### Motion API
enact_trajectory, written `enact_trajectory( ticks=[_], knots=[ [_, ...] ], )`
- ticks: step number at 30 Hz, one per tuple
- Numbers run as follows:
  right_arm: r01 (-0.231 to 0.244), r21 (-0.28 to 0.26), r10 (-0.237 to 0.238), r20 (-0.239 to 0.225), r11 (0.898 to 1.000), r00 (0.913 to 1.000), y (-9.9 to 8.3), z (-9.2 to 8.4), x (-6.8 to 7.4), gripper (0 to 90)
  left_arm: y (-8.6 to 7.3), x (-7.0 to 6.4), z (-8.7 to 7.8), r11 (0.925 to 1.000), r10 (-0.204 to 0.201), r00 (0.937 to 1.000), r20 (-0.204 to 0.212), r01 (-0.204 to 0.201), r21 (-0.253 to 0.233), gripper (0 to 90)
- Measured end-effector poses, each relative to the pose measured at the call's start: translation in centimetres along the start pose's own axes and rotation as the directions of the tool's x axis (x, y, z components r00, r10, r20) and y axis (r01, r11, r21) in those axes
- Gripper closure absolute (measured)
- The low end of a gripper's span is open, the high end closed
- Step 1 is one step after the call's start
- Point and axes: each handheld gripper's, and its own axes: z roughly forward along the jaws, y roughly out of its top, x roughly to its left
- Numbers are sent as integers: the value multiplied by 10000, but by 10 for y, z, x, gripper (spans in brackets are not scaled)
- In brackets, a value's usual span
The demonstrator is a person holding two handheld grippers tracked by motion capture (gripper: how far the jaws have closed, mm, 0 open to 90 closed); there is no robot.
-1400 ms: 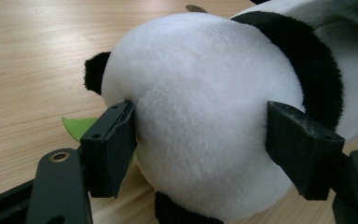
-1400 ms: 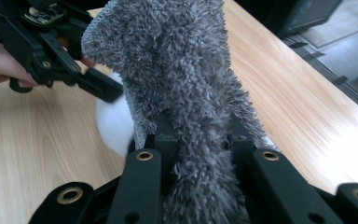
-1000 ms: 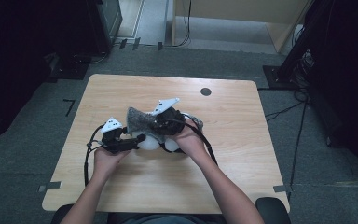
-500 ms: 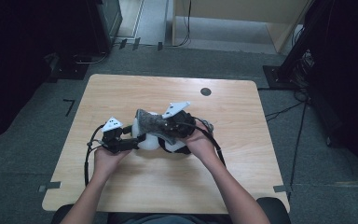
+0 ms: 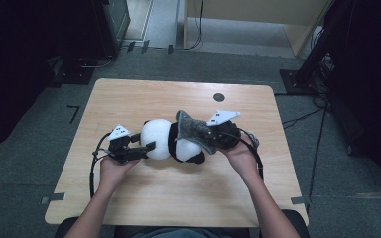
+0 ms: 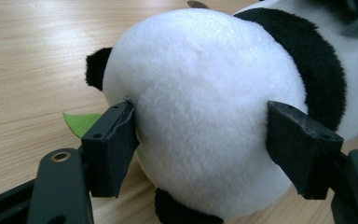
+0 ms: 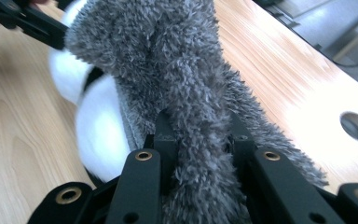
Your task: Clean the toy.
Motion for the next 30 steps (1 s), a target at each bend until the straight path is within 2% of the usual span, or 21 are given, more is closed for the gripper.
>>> enact_trajectory(
  ticks=[3, 7, 10, 14, 18, 22, 26, 30],
  knots=[
    [-302, 2, 302, -10, 9995, 9995, -8, -3, -4, 727, 0, 0, 0, 10000, -17, 10000, 4, 17, -13, 266],
    [-281, -28, 281, 199, 9996, 9994, -8, -8, -8, 727, 0, 0, 0, 10000, -45, 10000, -4, 45, 3, 266],
    [-343, -75, 348, 657, 9994, 9972, -9, -15, -15, 727, -1, -1, -1, 10000, -53, 10000, -13, 53, 26, 267],
    [-682, -79, 687, 1230, 9976, 9900, -17, -23, -26, 728, 0, -1, -1, 10000, 11, 10000, -10, -11, 64, 268],
    [-755, 275, 718, 1151, 9968, 9907, -24, -16, -27, 727, 0, -2, 0, 10000, -27, 10000, 24, 27, 22, 270],
    [-467, 536, 422, 827, 9975, 9957, -23, 0, -18, 722, 0, -1, 1, 9998, -116, 9997, 200, 113, 137, 272],
    [-251, 651, 212, 592, 9976, 9980, -19, 13, -11, 654, -1, -2, 2, 9998, -88, 9999, 116, 86, 174, 270],
    [-192, 708, 140, 731, 9973, 9972, -18, 21, -9, 715, -1, -2, 2, 9998, -113, 9999, 112, 111, 168, 271]
  ],
)
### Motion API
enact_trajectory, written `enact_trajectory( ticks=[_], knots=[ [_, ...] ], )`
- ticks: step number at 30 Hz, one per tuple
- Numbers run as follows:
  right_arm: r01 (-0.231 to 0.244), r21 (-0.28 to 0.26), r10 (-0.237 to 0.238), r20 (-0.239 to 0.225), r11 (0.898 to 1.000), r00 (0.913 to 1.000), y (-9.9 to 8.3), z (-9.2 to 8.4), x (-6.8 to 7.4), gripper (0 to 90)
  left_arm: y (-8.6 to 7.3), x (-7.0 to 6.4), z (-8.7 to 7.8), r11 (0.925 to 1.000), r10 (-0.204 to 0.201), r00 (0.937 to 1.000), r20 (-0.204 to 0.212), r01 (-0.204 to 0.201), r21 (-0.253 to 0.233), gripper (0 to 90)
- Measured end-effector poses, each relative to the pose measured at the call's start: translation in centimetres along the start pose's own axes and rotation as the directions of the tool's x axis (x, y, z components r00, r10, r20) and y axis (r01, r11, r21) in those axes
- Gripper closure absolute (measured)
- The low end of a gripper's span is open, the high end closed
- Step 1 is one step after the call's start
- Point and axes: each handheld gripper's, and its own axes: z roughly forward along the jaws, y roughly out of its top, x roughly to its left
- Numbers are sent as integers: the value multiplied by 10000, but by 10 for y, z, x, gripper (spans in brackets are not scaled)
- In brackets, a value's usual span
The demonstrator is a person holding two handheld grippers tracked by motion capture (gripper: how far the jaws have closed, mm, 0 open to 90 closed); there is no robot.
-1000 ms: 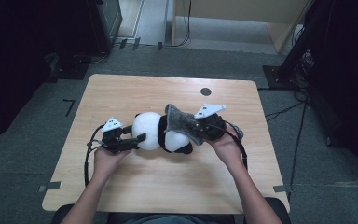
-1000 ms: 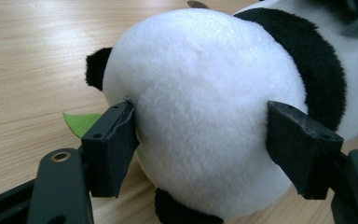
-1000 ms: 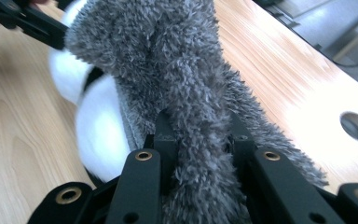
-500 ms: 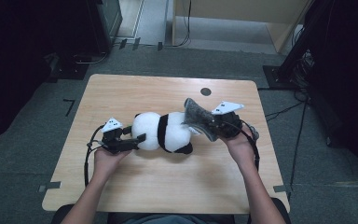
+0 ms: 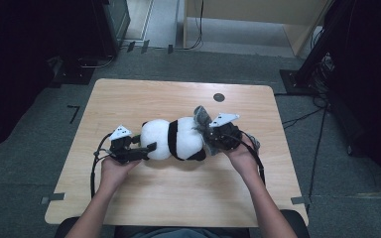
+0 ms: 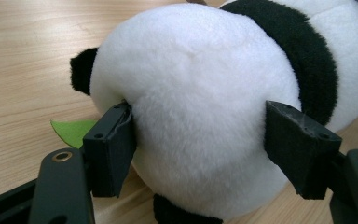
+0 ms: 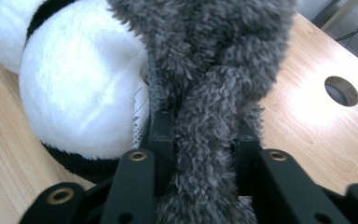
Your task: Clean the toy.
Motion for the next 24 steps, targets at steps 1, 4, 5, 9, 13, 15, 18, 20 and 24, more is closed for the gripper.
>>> enact_trajectory(
  ticks=[1, 4, 5, 9, 13, 15, 18, 20, 24],
  knots=[
    [0, -6, 0, 9, 10000, 10000, -1, 1, 0, 724, 0, 0, 0, 10000, 5, 10000, 1, -5, 7, 272],
    [-175, 69, 176, -78, 9998, 9998, -4, 5, 0, 740, 0, 0, 0, 10000, 43, 10000, -5, -43, -25, 272],
    [-207, 75, 208, -96, 9998, 9997, -6, 6, -1, 741, 0, 0, 0, 10000, 56, 10000, -4, -56, -34, 272],
    [-559, 99, 562, -276, 9984, 9980, -15, 13, -1, 743, -1, 0, 0, 10000, 37, 10000, 21, -37, -54, 273],
    [-560, 612, 585, -398, 9966, 9975, -25, 27, 2, 743, -1, 0, 1, 10000, 11, 10000, 28, -11, -87, 272],
    [-613, 805, 656, -514, 9949, 9965, -30, 34, 3, 743, -1, 0, 1, 10000, -3, 10000, 38, 3, -99, 272],
    [-625, 1209, 705, -628, 9907, 9955, -35, 45, 6, 743, -2, 1, 1, 9999, 6, 10000, 44, -5, -128, 272],
    [-727, 1149, 810, -701, 9907, 9942, -38, 49, 4, 743, -2, 1, 0, 9999, 15, 10000, 48, -15, -147, 271],
    [-1012, 1070, 1109, -888, 9891, 9899, -41, 49, -1, 741, -2, 1, 0, 9998, 18, 10000, 70, -17, -213, 270]
  ],
)
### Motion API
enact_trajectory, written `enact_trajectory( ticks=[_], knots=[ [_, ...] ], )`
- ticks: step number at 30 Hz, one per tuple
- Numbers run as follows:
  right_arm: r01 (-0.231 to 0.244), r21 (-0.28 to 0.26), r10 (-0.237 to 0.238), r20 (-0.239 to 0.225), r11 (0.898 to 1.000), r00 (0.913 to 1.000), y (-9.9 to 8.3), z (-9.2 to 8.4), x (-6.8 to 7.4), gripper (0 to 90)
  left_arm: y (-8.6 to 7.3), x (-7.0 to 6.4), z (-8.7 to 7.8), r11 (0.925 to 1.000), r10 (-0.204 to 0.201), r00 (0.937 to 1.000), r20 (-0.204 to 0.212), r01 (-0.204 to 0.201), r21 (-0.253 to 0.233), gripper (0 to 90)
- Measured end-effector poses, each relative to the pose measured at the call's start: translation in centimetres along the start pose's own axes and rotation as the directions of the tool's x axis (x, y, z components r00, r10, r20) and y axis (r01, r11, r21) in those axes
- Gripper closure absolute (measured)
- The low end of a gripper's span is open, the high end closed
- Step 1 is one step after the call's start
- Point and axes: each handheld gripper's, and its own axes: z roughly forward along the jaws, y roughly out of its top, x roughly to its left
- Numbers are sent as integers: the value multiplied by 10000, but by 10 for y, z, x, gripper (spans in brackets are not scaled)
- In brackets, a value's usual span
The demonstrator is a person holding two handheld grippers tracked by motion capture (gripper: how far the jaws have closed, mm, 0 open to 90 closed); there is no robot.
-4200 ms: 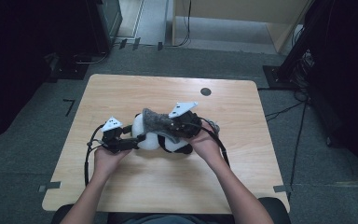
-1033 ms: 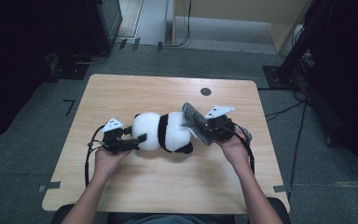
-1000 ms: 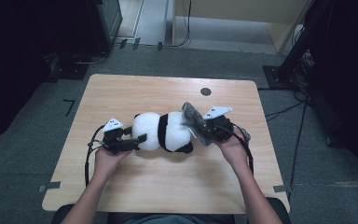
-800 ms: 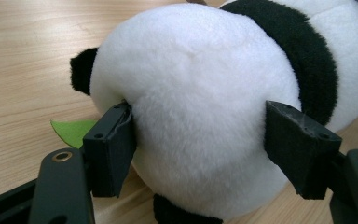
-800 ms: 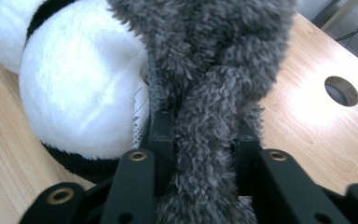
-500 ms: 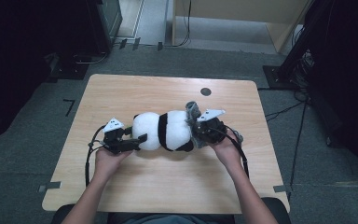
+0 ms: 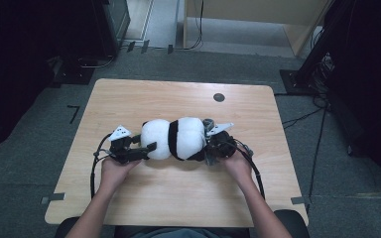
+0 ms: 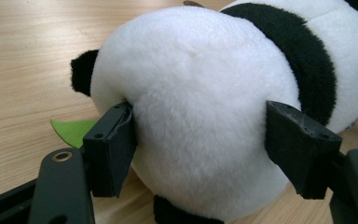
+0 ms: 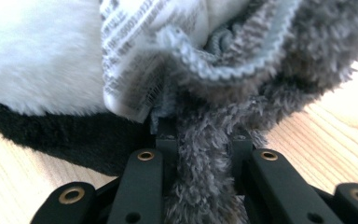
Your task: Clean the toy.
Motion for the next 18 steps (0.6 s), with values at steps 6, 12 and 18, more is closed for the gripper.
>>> enact_trajectory(
  ticks=[6, 12, 18],
  knots=[
    [-314, -340, 319, 146, 9989, 9994, 1, -14, -8, 736, 0, 0, -1, 10000, 67, 10000, -27, -67, 68, 269],
    [-518, -934, 576, 599, 9943, 9965, 5, -37, -21, 742, 0, -1, -1, 9999, 106, 9999, -42, -105, 41, 268],
    [-541, -1701, 666, 689, 9839, 9954, 18, -65, -25, 742, 0, -1, -1, 9999, 119, 9999, -46, -119, 32, 268]
  ],
)
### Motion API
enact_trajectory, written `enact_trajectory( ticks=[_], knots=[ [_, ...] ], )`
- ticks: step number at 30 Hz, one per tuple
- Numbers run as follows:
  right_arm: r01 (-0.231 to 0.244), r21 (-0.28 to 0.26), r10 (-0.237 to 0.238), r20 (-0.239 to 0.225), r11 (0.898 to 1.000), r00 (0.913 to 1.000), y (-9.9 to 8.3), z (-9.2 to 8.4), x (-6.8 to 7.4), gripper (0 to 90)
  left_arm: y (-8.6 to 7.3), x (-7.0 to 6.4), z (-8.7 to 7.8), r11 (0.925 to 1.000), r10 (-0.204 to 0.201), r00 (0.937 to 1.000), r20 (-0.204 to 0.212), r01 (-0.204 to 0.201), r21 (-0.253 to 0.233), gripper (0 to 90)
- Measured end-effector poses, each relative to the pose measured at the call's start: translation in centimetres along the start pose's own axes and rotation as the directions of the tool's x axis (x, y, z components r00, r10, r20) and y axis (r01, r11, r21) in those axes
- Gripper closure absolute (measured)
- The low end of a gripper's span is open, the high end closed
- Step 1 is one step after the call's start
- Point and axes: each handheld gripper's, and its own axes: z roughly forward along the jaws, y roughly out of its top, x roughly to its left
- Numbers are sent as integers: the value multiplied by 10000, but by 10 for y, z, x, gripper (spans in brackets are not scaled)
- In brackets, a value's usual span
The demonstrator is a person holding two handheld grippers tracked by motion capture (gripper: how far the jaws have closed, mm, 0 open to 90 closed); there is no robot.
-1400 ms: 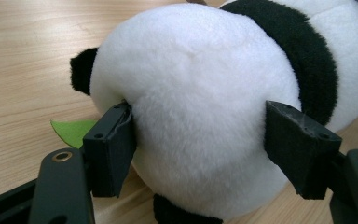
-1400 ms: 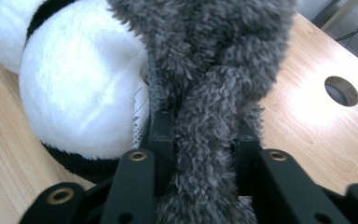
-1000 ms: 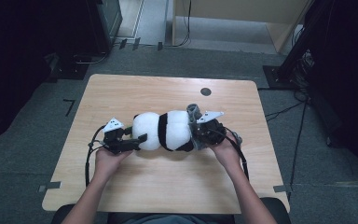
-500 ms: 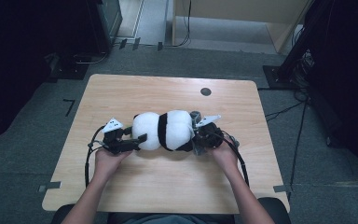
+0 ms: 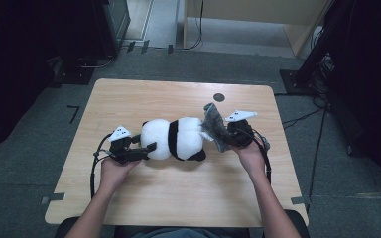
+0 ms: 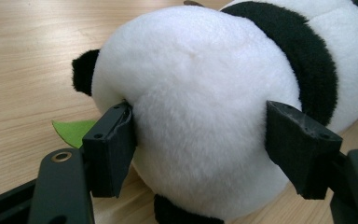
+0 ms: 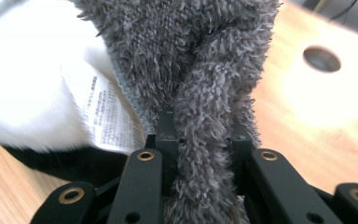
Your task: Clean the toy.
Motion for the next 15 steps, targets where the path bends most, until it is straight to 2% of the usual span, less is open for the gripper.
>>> enact_trajectory(
  ticks=[4, 8, 12, 15],
  knots=[
    [314, -282, -323, -314, 9991, 9990, 16, -5, 7, 741, 0, 0, 0, 10000, 0, 10000, -1, 0, -5, 268],
    [684, -34, -685, -567, 9977, 9960, 22, 5, 19, 740, 0, 0, 0, 10000, 3, 10000, 35, -3, 16, 268],
    [999, 238, -990, -358, 9947, 9944, 21, 18, 29, 741, 1, 2, 1, 9999, -79, 9999, 65, 79, 89, 261],
    [833, 189, -825, -396, 9963, 9958, 19, 18, 28, 741, 0, 2, 1, 10000, -47, 10000, 80, 47, 73, 252]
  ],
)
